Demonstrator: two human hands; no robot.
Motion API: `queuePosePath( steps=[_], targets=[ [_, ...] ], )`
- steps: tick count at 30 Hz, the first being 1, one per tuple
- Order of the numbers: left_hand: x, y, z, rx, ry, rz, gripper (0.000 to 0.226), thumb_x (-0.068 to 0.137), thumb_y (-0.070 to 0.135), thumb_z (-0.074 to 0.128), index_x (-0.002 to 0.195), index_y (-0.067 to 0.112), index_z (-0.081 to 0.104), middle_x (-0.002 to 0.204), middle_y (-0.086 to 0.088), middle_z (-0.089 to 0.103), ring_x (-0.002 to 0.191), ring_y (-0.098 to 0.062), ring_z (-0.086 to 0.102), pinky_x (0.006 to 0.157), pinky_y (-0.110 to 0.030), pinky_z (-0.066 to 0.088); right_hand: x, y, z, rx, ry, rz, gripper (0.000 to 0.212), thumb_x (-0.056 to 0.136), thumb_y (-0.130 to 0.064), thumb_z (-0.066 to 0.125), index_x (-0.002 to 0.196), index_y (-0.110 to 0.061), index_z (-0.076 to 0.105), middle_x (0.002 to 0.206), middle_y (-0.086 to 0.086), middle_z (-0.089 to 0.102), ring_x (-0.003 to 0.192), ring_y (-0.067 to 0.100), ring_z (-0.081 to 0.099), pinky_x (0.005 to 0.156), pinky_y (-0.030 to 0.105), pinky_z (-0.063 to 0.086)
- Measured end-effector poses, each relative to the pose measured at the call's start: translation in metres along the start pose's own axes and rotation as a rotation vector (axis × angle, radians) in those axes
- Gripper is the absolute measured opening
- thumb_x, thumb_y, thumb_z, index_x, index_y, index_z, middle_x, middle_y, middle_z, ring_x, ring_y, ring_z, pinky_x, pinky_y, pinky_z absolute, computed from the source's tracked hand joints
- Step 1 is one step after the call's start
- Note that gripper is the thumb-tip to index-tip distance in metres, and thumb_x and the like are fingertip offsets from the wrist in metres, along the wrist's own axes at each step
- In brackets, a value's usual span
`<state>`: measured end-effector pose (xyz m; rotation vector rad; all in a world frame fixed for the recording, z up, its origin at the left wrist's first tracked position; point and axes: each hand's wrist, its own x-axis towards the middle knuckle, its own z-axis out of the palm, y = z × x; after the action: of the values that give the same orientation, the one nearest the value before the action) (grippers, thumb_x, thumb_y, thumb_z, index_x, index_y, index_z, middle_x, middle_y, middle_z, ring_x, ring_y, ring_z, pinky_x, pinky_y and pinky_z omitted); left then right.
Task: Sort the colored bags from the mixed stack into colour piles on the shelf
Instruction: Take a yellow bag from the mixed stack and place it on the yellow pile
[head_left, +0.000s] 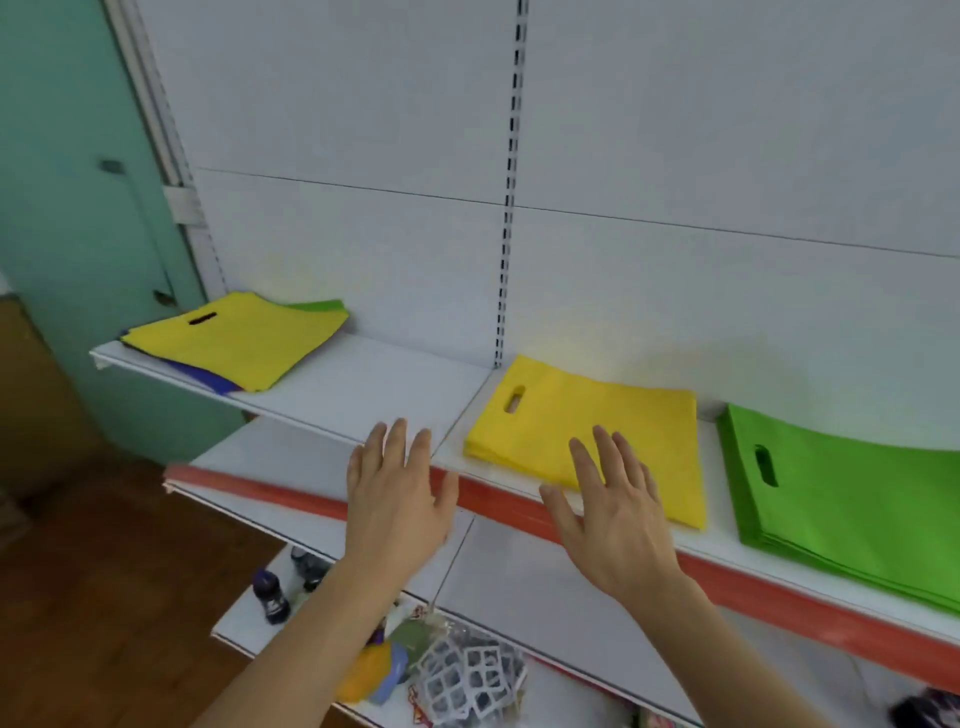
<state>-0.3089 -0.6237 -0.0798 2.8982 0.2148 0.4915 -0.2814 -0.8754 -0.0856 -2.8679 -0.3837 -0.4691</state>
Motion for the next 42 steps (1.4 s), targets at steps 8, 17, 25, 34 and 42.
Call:
queuePosePath(
  steps=[8,17,25,34,42],
  targets=[
    [-0.005,-0.148,-0.032,0.001,0.013,-0.182,0.069,0.105,0.058,0.036,0.163,0.021,0.031,0.174,-0.009,0.017,0.16,-0.031,0.009,0.13,-0.05,0.014,0.046,-0.155,0.046,0.02,-0.066,-0.172,0.08,0.103,-0.069,0.022,0.162,-0.017,0.039,0.172,0.015,0.024,0.161,0.035,0.015,0.128,0.054,0.022],
    [0.046,-0.279,-0.04,0.099,0.007,-0.278,0.067,0.106,0.059,0.031,0.163,0.024,0.03,0.173,-0.006,0.018,0.16,-0.028,0.011,0.13,-0.046,0.015,0.147,-0.283,0.117,0.075,-0.081,-0.287,0.081,0.103,-0.068,0.021,0.162,-0.015,0.039,0.171,0.017,0.026,0.16,0.037,0.017,0.127,0.054,0.023],
    [0.138,-0.361,-0.042,0.129,-0.018,-0.254,0.065,0.107,0.058,0.035,0.163,0.025,0.031,0.172,-0.003,0.024,0.16,-0.024,0.015,0.13,-0.045,0.019,0.233,-0.355,0.158,0.169,-0.085,-0.286,0.08,0.102,-0.066,0.029,0.153,-0.009,0.053,0.162,0.023,0.042,0.152,0.043,0.034,0.119,0.059,0.035],
    [0.226,-0.439,-0.013,0.09,-0.049,-0.172,0.065,0.107,0.056,0.039,0.161,0.02,0.037,0.17,-0.006,0.03,0.159,-0.026,0.018,0.129,-0.046,0.019,0.289,-0.395,0.194,0.052,-0.103,-0.185,0.085,0.099,-0.072,0.019,0.16,-0.017,0.043,0.17,0.014,0.029,0.159,0.036,0.019,0.126,0.052,0.024],
    [0.296,-0.506,0.014,0.103,-0.099,0.064,0.071,0.104,0.064,0.033,0.158,0.019,0.041,0.169,-0.009,0.031,0.158,-0.03,0.019,0.129,-0.049,0.018,0.314,-0.448,0.213,-0.07,-0.106,0.027,0.086,0.098,-0.074,0.012,0.162,-0.022,0.038,0.172,0.011,0.025,0.161,0.033,0.013,0.127,0.05,0.02]
  ],
)
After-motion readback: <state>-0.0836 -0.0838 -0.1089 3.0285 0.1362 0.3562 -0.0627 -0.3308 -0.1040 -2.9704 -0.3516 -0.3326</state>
